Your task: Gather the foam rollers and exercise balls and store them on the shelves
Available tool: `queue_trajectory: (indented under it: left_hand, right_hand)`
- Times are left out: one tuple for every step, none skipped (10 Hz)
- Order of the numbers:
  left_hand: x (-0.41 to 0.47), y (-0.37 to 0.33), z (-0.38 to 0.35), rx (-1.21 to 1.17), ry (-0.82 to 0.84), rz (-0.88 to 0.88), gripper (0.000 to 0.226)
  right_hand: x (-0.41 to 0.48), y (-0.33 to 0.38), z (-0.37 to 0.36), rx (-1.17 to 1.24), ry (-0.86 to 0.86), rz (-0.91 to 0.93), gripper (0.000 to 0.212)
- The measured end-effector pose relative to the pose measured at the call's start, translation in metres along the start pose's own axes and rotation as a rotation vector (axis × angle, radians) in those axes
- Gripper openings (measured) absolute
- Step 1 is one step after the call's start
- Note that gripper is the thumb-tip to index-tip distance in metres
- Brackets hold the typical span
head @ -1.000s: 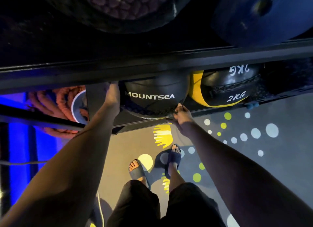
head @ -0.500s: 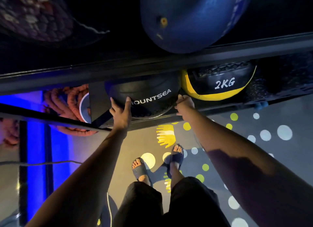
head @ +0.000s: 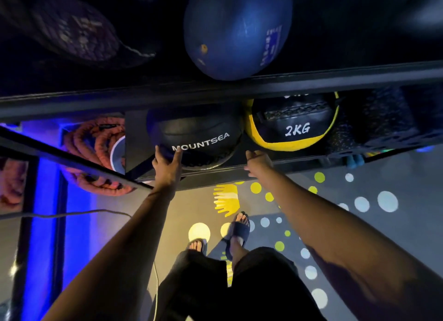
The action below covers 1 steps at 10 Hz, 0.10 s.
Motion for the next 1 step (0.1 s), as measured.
queue_trajectory:
  left_hand:
    - [-0.0237, -0.0112, -0.0007, 0.053, 0.031, -0.054, 0.080]
  right_hand:
    - [-0.0148, -0.0050, 0.0050, -0.069, -0.009, 0.107, 0.024]
Point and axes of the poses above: each hand's wrist, its own x-axis towards the middle knuckle, its own z-axis out of the back of the hand, y = z × x, the point moved 7 cm from there along x, towards the middle knuckle, and after that the axes turned 2 degrees about -x, right-handed, at the moved point
